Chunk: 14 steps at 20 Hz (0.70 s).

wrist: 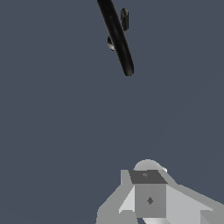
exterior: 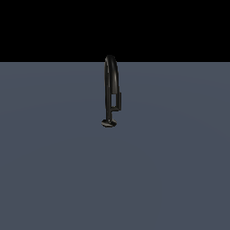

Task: Turn on the faucet by rotating a designated handle.

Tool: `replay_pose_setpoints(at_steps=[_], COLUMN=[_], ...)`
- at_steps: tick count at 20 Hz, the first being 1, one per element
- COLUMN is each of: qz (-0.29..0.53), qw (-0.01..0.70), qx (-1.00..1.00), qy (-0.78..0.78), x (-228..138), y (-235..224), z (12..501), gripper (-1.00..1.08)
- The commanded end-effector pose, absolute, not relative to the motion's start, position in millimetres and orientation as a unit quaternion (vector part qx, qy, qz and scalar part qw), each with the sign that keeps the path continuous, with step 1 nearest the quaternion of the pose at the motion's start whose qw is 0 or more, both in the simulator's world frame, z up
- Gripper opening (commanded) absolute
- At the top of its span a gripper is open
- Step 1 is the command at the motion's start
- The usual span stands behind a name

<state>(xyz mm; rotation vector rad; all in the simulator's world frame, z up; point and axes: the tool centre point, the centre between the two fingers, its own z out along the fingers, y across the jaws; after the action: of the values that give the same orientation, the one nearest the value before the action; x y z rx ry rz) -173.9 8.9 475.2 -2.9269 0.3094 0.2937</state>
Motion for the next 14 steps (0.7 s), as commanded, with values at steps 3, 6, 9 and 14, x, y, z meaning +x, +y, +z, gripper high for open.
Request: replay_pose_setpoints(at_steps=[3, 6, 9, 14], qz=[0.129, 0.150, 0.170, 0.204], qw=[0.115, 0.131, 0.147, 0.174], qx=[-0.976, -0.969, -0.961, -0.945], qy=[0.129, 0.146, 0.162, 0.190], x=[-147.3, -129.8, -112.4, -83.7], y=[10.2, 10.5, 10.4, 9.4], z=[467.4, 461.3, 454.5, 441.3], gripper=[-1.00, -1.00, -1.00, -1.00])
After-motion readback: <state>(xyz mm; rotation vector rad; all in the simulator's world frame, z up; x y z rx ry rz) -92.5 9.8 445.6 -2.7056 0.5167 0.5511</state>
